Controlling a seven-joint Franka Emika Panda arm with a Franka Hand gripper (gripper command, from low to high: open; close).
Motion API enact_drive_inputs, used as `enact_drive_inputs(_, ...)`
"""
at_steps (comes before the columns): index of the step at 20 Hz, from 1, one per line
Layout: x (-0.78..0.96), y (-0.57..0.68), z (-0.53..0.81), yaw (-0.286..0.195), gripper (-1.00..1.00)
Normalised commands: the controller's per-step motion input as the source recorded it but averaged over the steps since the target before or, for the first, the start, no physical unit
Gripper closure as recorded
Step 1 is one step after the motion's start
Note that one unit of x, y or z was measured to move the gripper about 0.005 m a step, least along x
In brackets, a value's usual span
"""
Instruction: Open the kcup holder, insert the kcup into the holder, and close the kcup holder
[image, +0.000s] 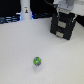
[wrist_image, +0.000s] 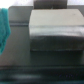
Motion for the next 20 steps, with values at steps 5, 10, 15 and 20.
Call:
enact_drive_inputs(5, -0.39, 0.02, -0.36, -0.018, -1.0)
enact_drive_inputs(10, -0.38, 0.03, -0.27, -0.003, 1.0)
enact_drive_inputs(15, -0.2, 0.04, -0.05, -0.011, 1.0)
enact_drive_inputs(20, 0.0, -0.01, -0.01, -0.011, 1.0)
